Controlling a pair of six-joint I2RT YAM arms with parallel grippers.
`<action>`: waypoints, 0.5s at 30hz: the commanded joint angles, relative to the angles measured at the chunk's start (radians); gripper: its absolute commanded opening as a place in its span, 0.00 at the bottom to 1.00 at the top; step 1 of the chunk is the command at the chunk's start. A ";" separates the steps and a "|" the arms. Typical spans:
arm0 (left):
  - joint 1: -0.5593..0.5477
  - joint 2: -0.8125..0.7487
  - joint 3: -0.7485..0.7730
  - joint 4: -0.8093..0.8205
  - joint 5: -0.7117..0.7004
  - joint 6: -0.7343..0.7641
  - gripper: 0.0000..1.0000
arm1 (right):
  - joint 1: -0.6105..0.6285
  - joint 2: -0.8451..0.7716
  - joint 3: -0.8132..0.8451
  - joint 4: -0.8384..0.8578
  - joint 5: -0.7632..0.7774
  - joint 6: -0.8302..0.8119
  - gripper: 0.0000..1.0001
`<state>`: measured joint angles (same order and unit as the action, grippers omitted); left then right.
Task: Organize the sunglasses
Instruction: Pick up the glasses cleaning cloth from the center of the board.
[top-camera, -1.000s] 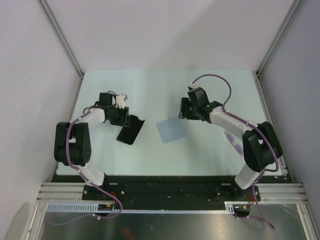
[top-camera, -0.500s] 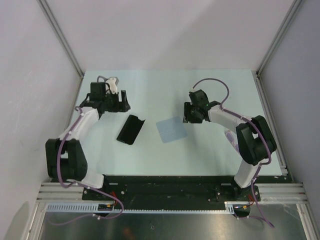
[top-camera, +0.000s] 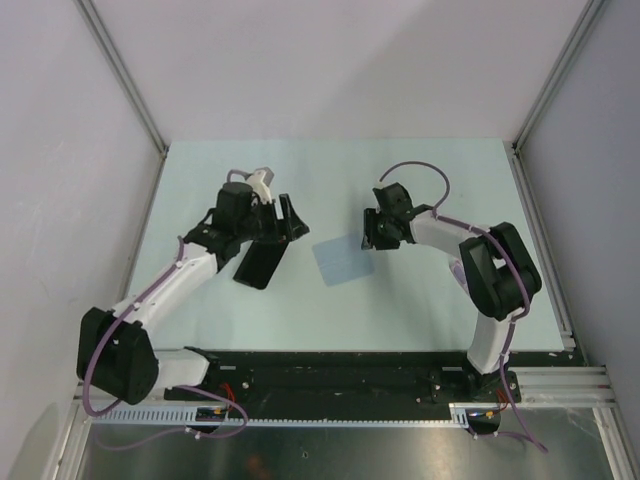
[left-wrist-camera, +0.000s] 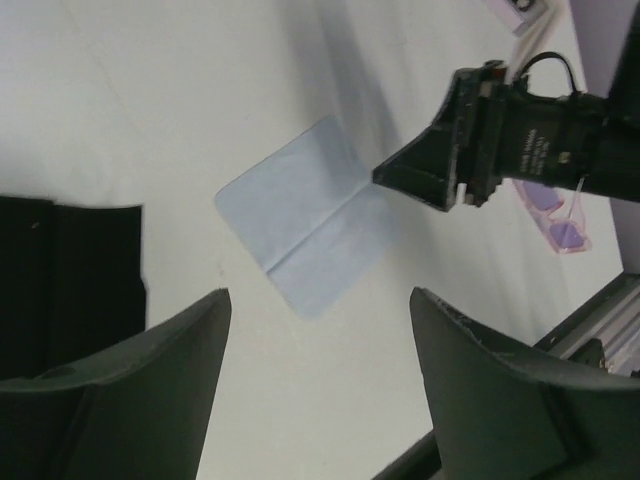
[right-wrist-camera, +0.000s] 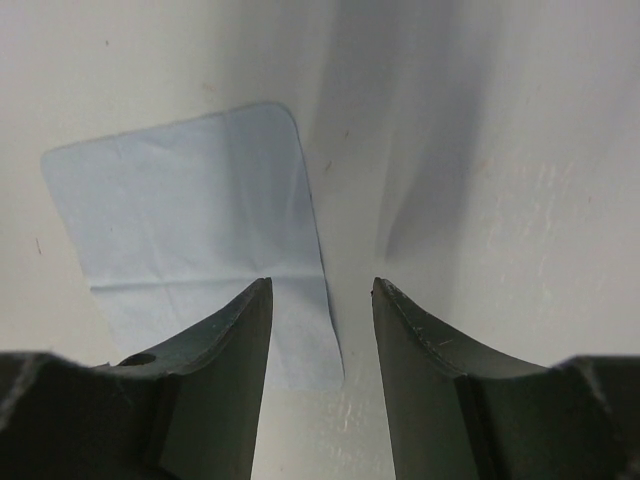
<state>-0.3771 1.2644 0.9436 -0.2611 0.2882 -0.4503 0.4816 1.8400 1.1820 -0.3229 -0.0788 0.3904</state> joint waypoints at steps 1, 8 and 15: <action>-0.065 0.064 0.010 0.097 -0.026 -0.100 0.77 | -0.017 0.042 0.033 0.125 -0.003 -0.045 0.49; -0.161 0.248 0.098 0.097 -0.168 -0.097 0.64 | -0.026 0.073 0.041 0.205 -0.004 -0.044 0.49; -0.189 0.430 0.162 0.077 -0.283 -0.129 0.51 | -0.026 0.100 0.071 0.272 -0.009 -0.056 0.49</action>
<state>-0.5537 1.6314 1.0412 -0.1932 0.1097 -0.5423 0.4587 1.9186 1.1950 -0.1322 -0.0860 0.3611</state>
